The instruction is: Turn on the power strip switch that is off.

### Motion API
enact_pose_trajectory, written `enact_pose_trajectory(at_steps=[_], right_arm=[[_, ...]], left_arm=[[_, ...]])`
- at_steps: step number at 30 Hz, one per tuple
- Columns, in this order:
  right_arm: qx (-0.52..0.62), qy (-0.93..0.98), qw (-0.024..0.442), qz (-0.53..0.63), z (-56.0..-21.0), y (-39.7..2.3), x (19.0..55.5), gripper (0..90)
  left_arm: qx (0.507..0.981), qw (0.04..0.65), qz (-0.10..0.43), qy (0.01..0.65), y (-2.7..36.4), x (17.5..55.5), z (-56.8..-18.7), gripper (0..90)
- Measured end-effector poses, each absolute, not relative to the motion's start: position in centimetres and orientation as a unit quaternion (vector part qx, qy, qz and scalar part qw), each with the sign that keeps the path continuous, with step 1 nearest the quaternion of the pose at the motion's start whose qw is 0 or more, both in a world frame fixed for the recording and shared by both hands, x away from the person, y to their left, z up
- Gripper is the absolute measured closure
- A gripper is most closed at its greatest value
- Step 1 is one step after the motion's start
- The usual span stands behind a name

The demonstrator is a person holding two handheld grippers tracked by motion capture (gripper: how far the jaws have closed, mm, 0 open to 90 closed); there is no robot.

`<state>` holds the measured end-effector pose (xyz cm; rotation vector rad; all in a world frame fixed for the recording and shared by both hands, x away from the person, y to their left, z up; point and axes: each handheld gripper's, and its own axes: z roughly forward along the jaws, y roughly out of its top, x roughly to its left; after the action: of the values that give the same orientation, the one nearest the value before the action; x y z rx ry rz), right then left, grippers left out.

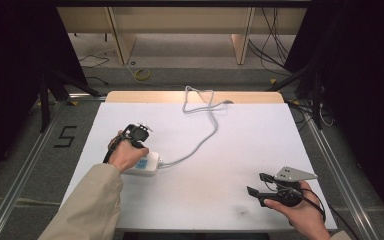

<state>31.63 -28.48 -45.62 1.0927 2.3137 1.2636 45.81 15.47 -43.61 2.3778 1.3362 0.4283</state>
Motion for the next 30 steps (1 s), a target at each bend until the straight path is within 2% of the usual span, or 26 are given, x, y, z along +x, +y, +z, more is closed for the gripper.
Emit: enact_pose_trajectory(at_steps=[3,4,9,12,18,26,30], right_arm=[[0.379,0.803,0.143,0.438,-45.6,-28.5,31.6,30.3],[0.379,0.803,0.144,0.438,-45.6,-28.5,31.6,30.3],[0.38,0.802,0.144,0.438,-45.6,-28.5,31.6,30.3],[0.38,0.802,0.144,0.438,-45.6,-28.5,31.6,30.3],[0.381,0.802,0.142,0.438,-45.6,-28.5,31.7,30.3],[0.382,0.801,0.142,0.439,-45.7,-28.5,31.7,30.2],[0.382,0.801,0.142,0.439,-45.7,-28.6,31.8,30.2]], left_arm=[[0.843,0.207,0.163,0.469,15.6,45.6,-43.2,89.5],[0.844,0.209,0.168,0.464,15.7,45.5,-43.2,85.4],[0.844,0.214,0.182,0.456,15.7,45.2,-42.9,82.5],[0.84,0.229,0.183,0.457,15.8,45.0,-42.6,76.9],[0.827,0.26,0.203,0.456,16.2,44.8,-42.1,62.2],[0.817,0.316,0.203,0.437,16.1,44.0,-41.6,33.9],[0.822,0.33,0.204,0.417,15.7,43.3,-41.4,25.9]])
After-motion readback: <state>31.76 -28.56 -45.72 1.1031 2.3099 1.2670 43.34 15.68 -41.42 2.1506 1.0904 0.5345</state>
